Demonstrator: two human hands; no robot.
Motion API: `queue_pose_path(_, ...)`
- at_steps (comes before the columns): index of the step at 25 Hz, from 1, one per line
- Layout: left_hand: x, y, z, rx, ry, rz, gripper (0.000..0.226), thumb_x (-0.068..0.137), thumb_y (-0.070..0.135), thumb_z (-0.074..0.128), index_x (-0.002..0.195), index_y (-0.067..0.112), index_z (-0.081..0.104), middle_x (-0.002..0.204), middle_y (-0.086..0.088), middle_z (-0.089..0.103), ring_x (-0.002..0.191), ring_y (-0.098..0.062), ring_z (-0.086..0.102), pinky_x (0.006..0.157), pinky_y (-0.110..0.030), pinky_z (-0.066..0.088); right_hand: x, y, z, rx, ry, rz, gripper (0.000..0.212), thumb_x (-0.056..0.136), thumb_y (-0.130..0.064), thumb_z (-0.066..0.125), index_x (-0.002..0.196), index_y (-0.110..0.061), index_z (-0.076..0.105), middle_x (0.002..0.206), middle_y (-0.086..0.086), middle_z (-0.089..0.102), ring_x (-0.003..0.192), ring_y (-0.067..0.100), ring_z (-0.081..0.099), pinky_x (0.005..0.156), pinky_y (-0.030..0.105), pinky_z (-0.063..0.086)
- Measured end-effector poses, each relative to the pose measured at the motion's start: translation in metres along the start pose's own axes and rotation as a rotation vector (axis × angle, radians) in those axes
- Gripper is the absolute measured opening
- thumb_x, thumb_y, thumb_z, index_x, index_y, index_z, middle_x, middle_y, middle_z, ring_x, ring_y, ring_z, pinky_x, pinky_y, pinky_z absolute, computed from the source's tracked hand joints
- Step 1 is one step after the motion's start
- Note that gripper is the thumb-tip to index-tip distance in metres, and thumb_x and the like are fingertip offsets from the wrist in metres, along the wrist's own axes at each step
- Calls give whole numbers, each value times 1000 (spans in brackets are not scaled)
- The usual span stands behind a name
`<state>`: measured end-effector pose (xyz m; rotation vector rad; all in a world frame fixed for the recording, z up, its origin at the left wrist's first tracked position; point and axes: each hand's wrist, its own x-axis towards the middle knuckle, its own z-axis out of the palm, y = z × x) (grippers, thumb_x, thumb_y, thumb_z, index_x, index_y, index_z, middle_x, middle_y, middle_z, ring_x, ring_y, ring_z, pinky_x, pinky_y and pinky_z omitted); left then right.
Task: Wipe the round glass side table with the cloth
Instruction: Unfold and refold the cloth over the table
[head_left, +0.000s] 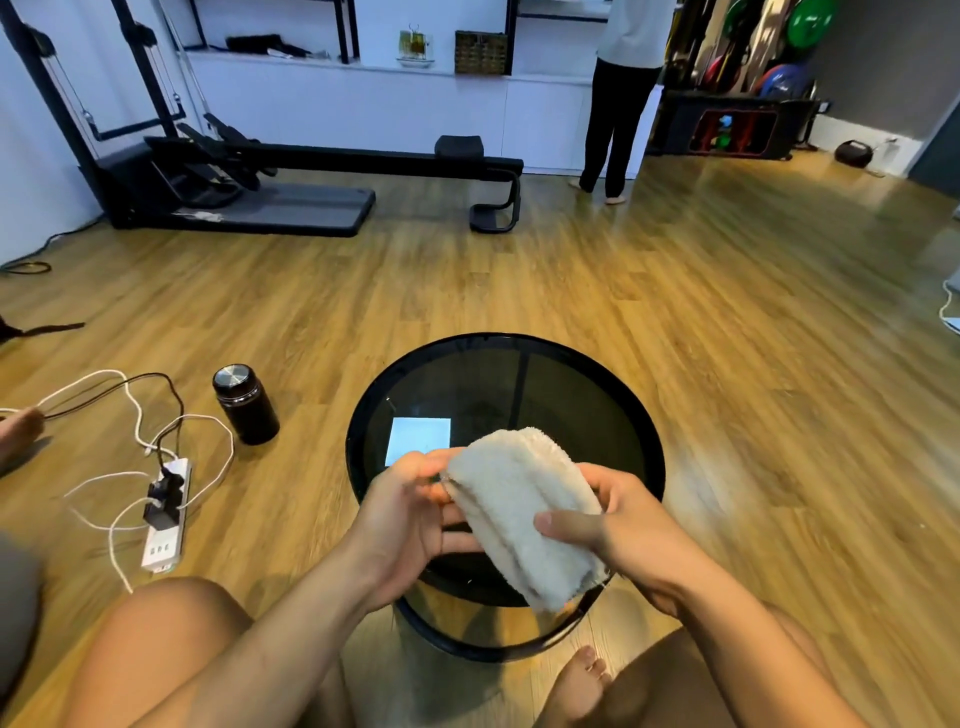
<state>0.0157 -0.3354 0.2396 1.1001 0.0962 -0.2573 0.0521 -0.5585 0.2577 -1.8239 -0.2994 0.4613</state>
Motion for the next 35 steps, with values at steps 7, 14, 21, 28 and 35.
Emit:
queue_pose_path(7,-4,30,-25,347,64,-65,49,72,27,79,119,18,67,112,-8,75,98,-21,73,72,-28,56,15,1,20,476,-82,28,66,60,-18,89,121,-28,66,117,7,72,104,27,72,75,38,61)
queue_pose_path(14,16,111,-97,433,80,-58,35,75,13,70,110,15,72,101,-4,76,87,-15,72,70,-27,61,95,-51,81,452,45,32,42,81,2,74,112,-24,63,107,6,76,96,24,75,81,41,63)
queue_pose_path(21,-18,104,-238,456,407,-67,40,72,17,77,110,10,66,86,-4,75,72,-15,70,59,-26,58,179,-49,203,160,-117,98,50,91,-1,65,136,-19,54,123,8,69,112,24,67,100,47,54)
queue_pose_path(28,-53,-2,-379,252,704,-214,26,90,-7,61,112,7,60,101,-16,62,80,-19,58,63,-23,53,249,47,344,40,-252,289,50,90,11,49,134,-12,52,107,3,69,91,14,70,88,33,59)
queue_pose_path(35,-64,-115,-452,510,750,-695,64,90,22,72,146,14,42,145,-10,48,119,-22,51,91,-31,42,285,159,410,-315,-275,713,72,92,-10,58,154,-11,23,148,17,49,133,35,49,111,44,41)
